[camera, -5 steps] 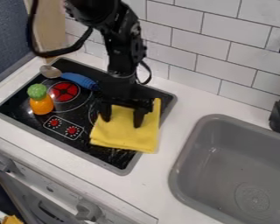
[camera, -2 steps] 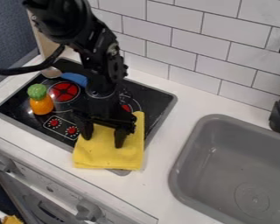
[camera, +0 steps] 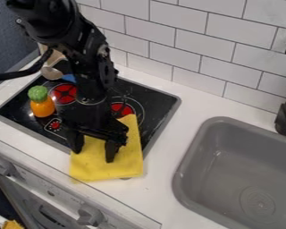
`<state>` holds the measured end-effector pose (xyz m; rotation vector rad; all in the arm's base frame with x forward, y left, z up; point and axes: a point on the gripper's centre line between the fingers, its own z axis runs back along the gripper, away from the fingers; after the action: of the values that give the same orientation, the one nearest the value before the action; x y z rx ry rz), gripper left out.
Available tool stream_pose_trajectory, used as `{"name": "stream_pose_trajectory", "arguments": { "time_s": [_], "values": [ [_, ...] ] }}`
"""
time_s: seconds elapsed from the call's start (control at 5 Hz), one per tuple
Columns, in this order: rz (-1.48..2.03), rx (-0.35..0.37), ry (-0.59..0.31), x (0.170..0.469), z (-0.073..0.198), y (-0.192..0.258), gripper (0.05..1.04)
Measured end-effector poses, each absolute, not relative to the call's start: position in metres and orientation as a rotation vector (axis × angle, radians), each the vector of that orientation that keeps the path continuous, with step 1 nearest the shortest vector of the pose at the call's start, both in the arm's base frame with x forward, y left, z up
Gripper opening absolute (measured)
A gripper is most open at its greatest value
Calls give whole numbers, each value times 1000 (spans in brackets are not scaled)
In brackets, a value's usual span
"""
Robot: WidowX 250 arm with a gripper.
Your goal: Move the yellow cloth to the bottom right of the burner
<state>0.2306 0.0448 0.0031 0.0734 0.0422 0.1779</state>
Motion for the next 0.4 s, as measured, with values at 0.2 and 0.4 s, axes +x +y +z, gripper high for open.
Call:
{"name": "stream_pose_trajectory", "arguments": {
  "time_s": [0.2, 0.4],
  "values": [
    [207, 56, 19, 248, 25, 45, 999],
    [235, 9, -26, 252, 47, 47, 999]
  ]
}}
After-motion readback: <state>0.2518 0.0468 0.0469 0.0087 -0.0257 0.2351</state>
